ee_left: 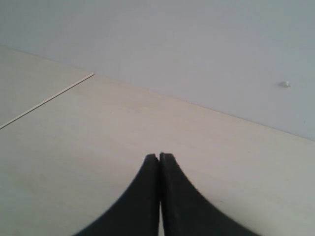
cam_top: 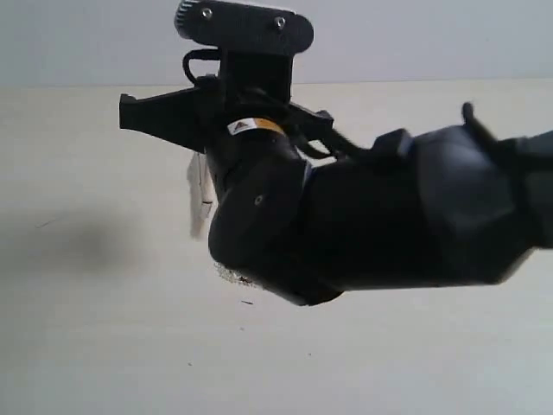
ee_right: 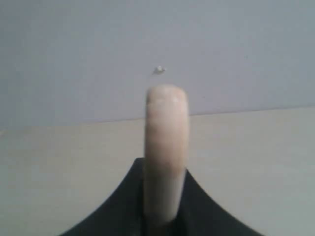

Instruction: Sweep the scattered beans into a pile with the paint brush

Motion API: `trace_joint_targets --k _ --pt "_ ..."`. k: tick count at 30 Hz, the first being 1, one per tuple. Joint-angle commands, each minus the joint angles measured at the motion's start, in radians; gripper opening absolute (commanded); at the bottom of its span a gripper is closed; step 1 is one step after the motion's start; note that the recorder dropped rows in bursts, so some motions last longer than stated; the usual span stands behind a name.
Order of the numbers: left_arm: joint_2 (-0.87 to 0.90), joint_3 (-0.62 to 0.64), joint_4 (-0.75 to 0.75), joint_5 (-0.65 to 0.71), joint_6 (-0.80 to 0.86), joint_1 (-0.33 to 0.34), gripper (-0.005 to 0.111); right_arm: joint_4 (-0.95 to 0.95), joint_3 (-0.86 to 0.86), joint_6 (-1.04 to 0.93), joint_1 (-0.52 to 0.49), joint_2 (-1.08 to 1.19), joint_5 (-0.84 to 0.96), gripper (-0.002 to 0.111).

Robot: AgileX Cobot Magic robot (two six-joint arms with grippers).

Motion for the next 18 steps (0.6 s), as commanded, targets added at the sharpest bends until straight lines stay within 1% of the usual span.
trace_joint_targets --k 1,2,3,4,5,6,9,11,14,15,16,17,18 --pt "-0.007 0.002 -0.008 0.006 0.005 0.001 0.0 0.124 0.01 -0.312 -0.027 -0.109 0.011 0.0" --pt "-0.007 0.002 -0.008 0.006 0.005 0.001 0.0 0.16 0.019 -0.348 -0.027 -0.132 -0.038 0.0" --pt "-0.007 0.002 -0.008 0.006 0.005 0.001 0.0 0.237 0.046 -0.363 -0.027 -0.174 -0.151 0.0" --pt "-0.007 0.002 -0.008 0.006 0.005 0.001 0.0 0.278 0.064 -0.363 -0.027 -0.19 -0.189 0.0" --pt "-0.007 0.002 -0.008 0.006 0.005 0.001 0.0 0.33 0.107 -0.363 -0.027 -0.207 -0.194 0.0" --pt "-0.007 0.002 -0.008 0.006 0.005 0.001 0.0 0.343 0.132 -0.363 -0.027 -0.207 -0.192 0.0" --pt "-0.007 0.002 -0.008 0.006 0.004 0.001 0.0 0.341 0.202 -0.363 -0.027 -0.205 -0.161 0.0" --pt "-0.007 0.002 -0.008 0.006 0.004 0.001 0.0 0.347 0.227 -0.358 -0.027 -0.205 -0.127 0.0" --pt "-0.007 0.002 -0.008 0.006 0.004 0.001 0.0 0.343 0.235 -0.29 -0.027 -0.203 -0.101 0.0" --pt "-0.007 0.002 -0.008 0.006 0.004 0.001 0.0 0.341 0.235 -0.323 -0.027 -0.205 -0.143 0.0" --pt "-0.007 0.002 -0.008 0.006 0.004 0.001 0.0 0.348 0.235 -0.398 -0.027 -0.212 -0.166 0.0" --pt "-0.007 0.002 -0.008 0.006 0.004 0.001 0.0 0.355 0.235 -0.465 -0.03 -0.223 -0.168 0.0" --pt "-0.007 0.002 -0.008 0.006 0.004 0.001 0.0 0.38 0.235 -0.574 -0.05 -0.25 -0.152 0.0"
